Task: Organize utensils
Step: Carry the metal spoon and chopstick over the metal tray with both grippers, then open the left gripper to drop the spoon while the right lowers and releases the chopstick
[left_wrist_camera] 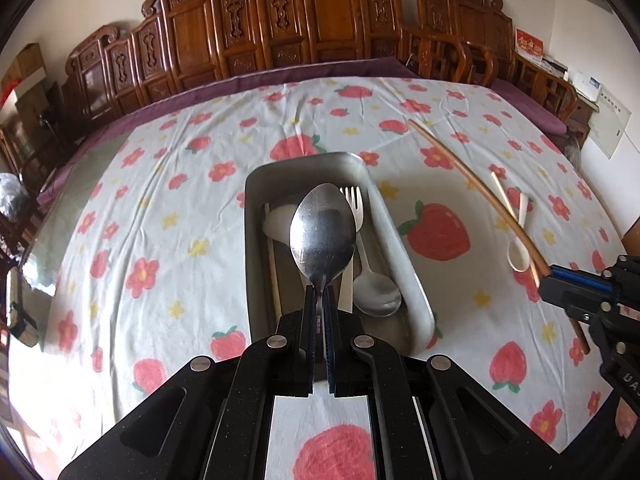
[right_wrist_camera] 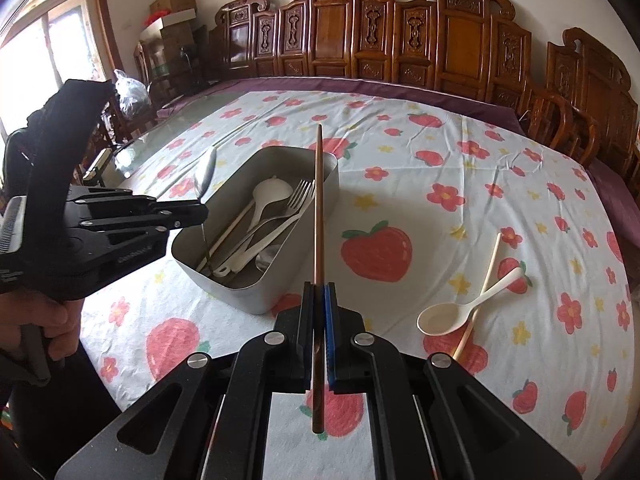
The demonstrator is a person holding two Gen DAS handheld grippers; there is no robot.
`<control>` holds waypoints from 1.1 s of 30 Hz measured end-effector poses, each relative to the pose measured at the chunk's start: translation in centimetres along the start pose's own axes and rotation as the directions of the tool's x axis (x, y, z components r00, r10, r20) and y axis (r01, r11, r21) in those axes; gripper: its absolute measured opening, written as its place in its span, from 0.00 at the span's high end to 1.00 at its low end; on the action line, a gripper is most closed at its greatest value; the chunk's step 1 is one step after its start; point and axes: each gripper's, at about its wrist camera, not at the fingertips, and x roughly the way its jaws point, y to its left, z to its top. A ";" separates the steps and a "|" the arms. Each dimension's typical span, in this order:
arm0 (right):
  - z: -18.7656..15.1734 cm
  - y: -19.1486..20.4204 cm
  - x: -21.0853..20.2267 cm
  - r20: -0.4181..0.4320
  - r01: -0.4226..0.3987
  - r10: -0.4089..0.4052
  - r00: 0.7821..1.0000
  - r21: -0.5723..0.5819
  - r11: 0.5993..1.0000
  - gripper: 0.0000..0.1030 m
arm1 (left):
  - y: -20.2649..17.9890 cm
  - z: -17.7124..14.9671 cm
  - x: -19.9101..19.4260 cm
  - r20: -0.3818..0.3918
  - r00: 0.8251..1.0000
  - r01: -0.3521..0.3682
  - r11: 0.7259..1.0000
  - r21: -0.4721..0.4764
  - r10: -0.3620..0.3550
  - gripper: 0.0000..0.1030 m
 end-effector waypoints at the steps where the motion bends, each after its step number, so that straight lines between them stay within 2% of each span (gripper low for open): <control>1: 0.0 -0.1 0.2 -0.004 0.000 0.000 1.000 0.002 1.000 0.94 | 0.1 0.1 0.3 0.008 1.000 0.001 1.000 -0.001 -0.001 0.97; 11: 1.1 -0.2 1.8 -0.014 -0.007 0.007 1.000 0.025 1.000 0.94 | 1.4 0.9 2.7 0.011 0.999 0.054 0.997 -0.057 -0.054 0.97; 17: 1.9 0.8 2.6 -0.017 -0.016 0.016 1.000 0.015 1.000 0.94 | 1.6 0.6 2.3 0.053 0.997 0.066 0.996 -0.058 -0.063 0.96; 22: 2.7 1.6 3.5 -0.018 -0.025 0.025 1.000 0.023 0.999 0.94 | 2.4 0.6 0.8 0.102 0.993 0.058 0.997 -0.059 -0.052 0.95; 26: 3.5 2.4 4.5 -0.022 -0.034 0.035 0.999 0.027 0.999 0.94 | 3.8 0.7 -0.1 0.139 0.990 0.047 0.996 -0.075 -0.036 0.87; 33: 4.8 3.8 7.1 -0.036 -0.069 0.071 0.997 0.051 0.996 0.94 | 6.4 1.2 -0.7 0.166 0.986 0.007 0.995 -0.104 0.010 0.87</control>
